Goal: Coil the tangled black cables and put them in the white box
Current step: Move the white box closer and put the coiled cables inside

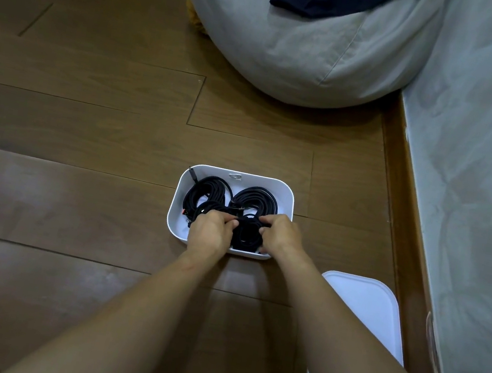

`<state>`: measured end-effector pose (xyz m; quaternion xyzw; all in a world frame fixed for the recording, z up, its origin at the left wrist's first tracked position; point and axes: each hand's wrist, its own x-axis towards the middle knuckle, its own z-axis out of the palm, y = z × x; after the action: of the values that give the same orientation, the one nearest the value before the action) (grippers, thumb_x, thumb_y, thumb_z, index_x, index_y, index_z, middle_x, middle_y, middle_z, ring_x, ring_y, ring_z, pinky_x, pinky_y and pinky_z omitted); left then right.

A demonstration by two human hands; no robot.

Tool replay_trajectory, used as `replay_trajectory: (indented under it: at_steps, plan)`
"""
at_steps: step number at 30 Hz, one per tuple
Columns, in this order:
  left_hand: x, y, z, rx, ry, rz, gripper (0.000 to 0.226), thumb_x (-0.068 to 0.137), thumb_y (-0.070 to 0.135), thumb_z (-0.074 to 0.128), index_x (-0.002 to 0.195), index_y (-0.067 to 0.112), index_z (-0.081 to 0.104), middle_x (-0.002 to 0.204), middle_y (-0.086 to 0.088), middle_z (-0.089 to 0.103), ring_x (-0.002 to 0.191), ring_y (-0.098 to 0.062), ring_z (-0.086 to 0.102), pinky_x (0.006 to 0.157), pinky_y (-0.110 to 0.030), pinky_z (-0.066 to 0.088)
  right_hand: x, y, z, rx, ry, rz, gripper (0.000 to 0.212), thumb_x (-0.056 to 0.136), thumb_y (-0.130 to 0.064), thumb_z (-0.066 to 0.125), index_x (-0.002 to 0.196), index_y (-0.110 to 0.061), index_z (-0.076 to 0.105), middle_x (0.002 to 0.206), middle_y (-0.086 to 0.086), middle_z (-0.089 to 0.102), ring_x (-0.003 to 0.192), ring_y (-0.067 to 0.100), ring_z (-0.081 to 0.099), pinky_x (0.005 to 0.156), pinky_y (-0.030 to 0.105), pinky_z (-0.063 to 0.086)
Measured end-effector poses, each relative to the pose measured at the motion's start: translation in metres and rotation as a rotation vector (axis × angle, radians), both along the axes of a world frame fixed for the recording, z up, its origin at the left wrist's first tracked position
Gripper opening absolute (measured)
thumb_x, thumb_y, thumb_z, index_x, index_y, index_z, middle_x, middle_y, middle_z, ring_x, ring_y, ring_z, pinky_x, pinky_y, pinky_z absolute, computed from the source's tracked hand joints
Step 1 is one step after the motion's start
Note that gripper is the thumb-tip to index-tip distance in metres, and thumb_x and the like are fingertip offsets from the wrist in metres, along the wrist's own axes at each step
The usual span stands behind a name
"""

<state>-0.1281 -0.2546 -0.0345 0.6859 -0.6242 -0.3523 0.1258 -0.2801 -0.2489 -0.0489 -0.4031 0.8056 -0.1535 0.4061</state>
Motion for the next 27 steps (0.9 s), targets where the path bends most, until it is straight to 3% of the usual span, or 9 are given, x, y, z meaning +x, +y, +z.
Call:
replay_trajectory:
  at_steps: [4, 8, 13, 17, 20, 22, 25, 27]
  plan:
    - [-0.003, 0.002, -0.001, -0.05, -0.039, -0.019, 0.026, 0.103, 0.028, 0.06, 0.123, 0.022, 0.075, 0.111, -0.009, 0.077, 0.108, -0.032, 0.068, 0.089, -0.036, 0.053, 0.002, 0.001, -0.003, -0.008, 0.021, 0.008, 0.038, 0.095, -0.014, 0.06, 0.128, -0.031, 0.069, 0.121, 0.011, 0.067, 0.096, 0.036, 0.071, 0.084, 0.045, 0.061]
    - [0.002, 0.006, 0.002, -0.058, 0.01, -0.039, 0.028, 0.103, 0.027, 0.059, 0.126, 0.02, 0.073, 0.111, -0.008, 0.076, 0.109, -0.029, 0.067, 0.083, -0.031, 0.049, 0.003, 0.006, 0.01, -0.017, 0.063, 0.06, 0.041, 0.098, -0.013, 0.056, 0.134, -0.03, 0.065, 0.127, 0.012, 0.065, 0.109, 0.036, 0.065, 0.092, 0.045, 0.058]
    - [0.015, 0.014, 0.009, -0.072, 0.132, -0.005, 0.031, 0.102, 0.022, 0.061, 0.13, 0.016, 0.071, 0.119, -0.003, 0.075, 0.116, -0.021, 0.066, 0.091, -0.026, 0.047, -0.001, 0.019, 0.033, -0.013, 0.164, 0.137, 0.043, 0.102, -0.011, 0.051, 0.142, -0.025, 0.059, 0.14, 0.014, 0.06, 0.127, 0.037, 0.056, 0.103, 0.036, 0.049]
    - [0.026, 0.023, 0.02, -0.167, 0.148, 0.032, 0.03, 0.101, 0.014, 0.059, 0.128, 0.013, 0.072, 0.119, -0.006, 0.075, 0.117, -0.024, 0.065, 0.092, -0.026, 0.045, -0.005, 0.038, 0.051, -0.114, 0.091, 0.067, 0.038, 0.101, -0.007, 0.048, 0.13, -0.017, 0.069, 0.127, 0.011, 0.07, 0.121, 0.034, 0.062, 0.101, 0.04, 0.051]
    - [0.036, 0.032, 0.024, -0.21, 0.133, 0.046, 0.029, 0.102, 0.018, 0.059, 0.127, 0.017, 0.072, 0.121, -0.005, 0.075, 0.119, -0.027, 0.064, 0.097, -0.033, 0.049, -0.013, 0.061, 0.055, -0.221, -0.03, -0.078, 0.032, 0.098, -0.009, 0.051, 0.117, -0.014, 0.076, 0.096, 0.003, 0.074, 0.096, 0.027, 0.07, 0.092, 0.044, 0.057]
    - [0.041, 0.044, 0.026, -0.208, 0.107, 0.061, 0.028, 0.101, 0.022, 0.06, 0.125, 0.02, 0.074, 0.117, -0.005, 0.075, 0.115, -0.028, 0.065, 0.095, -0.035, 0.05, -0.018, 0.08, 0.058, -0.26, -0.028, -0.137, 0.029, 0.096, -0.015, 0.053, 0.112, -0.02, 0.077, 0.091, -0.001, 0.074, 0.088, 0.024, 0.069, 0.087, 0.046, 0.058]
    - [0.045, 0.069, 0.029, -0.228, 0.099, 0.064, 0.027, 0.101, 0.022, 0.06, 0.123, 0.021, 0.075, 0.114, -0.002, 0.076, 0.109, -0.027, 0.068, 0.09, -0.034, 0.051, -0.024, 0.113, 0.062, -0.2, 0.158, -0.136, 0.028, 0.1, -0.021, 0.053, 0.12, -0.021, 0.074, 0.114, 0.005, 0.075, 0.107, 0.03, 0.066, 0.092, 0.036, 0.052]
    - [0.046, 0.089, 0.03, -0.241, 0.109, 0.05, 0.026, 0.101, 0.021, 0.059, 0.123, 0.021, 0.074, 0.116, -0.001, 0.076, 0.108, -0.026, 0.069, 0.09, -0.035, 0.052, -0.029, 0.139, 0.051, -0.098, 0.254, -0.138, 0.036, 0.102, -0.024, 0.051, 0.136, -0.018, 0.064, 0.131, 0.01, 0.067, 0.121, 0.034, 0.06, 0.099, 0.039, 0.048]
